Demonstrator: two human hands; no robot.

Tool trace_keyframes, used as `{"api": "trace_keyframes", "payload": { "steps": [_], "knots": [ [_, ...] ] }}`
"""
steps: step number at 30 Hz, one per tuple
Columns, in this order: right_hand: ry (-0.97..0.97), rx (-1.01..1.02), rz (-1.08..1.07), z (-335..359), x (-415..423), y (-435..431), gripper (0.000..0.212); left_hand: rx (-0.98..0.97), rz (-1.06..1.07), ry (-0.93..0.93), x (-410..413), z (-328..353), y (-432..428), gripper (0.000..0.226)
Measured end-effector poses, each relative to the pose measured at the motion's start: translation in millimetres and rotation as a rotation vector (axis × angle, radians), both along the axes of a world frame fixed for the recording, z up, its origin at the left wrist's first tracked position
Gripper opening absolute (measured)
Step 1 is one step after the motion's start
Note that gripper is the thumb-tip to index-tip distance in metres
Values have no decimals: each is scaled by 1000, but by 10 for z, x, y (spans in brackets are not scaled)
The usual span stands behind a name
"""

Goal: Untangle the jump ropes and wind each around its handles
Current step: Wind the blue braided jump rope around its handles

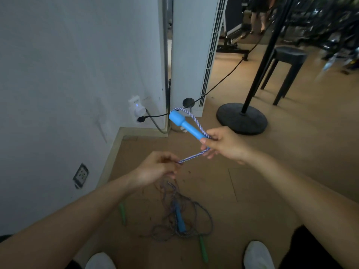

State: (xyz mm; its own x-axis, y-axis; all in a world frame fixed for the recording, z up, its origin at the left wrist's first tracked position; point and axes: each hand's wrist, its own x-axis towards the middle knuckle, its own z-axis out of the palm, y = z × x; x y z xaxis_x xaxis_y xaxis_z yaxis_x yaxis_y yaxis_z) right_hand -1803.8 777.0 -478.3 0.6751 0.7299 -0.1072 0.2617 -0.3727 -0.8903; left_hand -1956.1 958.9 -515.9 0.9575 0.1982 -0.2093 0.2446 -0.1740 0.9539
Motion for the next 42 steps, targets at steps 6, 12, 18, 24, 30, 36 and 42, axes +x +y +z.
{"api": "trace_keyframes", "payload": {
  "steps": [6, 12, 18, 24, 30, 36, 42],
  "knots": [
    [-247, -283, 91, -74, 74, -134, 20, 333, -23, -56, -1, 10, 215, 2],
    [-190, -296, 235, -150, -2, -204, 16, 448, -66, -105, -8, 174, 396, 6],
    [-28, -246, 342, -103, -27, -323, 20, 467, -129, -159, -1, 247, 607, 8],
    [173, 49, 328, 92, -57, -355, 25, 304, -16, -231, 22, 142, 676, 9],
    [329, 364, 149, 164, -94, -327, 28, 172, 20, -255, 17, -3, 600, 11],
    [290, 532, -125, 32, -129, -228, 28, 239, -81, -299, -89, -93, 231, 12],
    [-5, 471, -281, -119, -171, -135, 22, 454, -277, -363, -231, -14, -88, 16]
  ]
}}
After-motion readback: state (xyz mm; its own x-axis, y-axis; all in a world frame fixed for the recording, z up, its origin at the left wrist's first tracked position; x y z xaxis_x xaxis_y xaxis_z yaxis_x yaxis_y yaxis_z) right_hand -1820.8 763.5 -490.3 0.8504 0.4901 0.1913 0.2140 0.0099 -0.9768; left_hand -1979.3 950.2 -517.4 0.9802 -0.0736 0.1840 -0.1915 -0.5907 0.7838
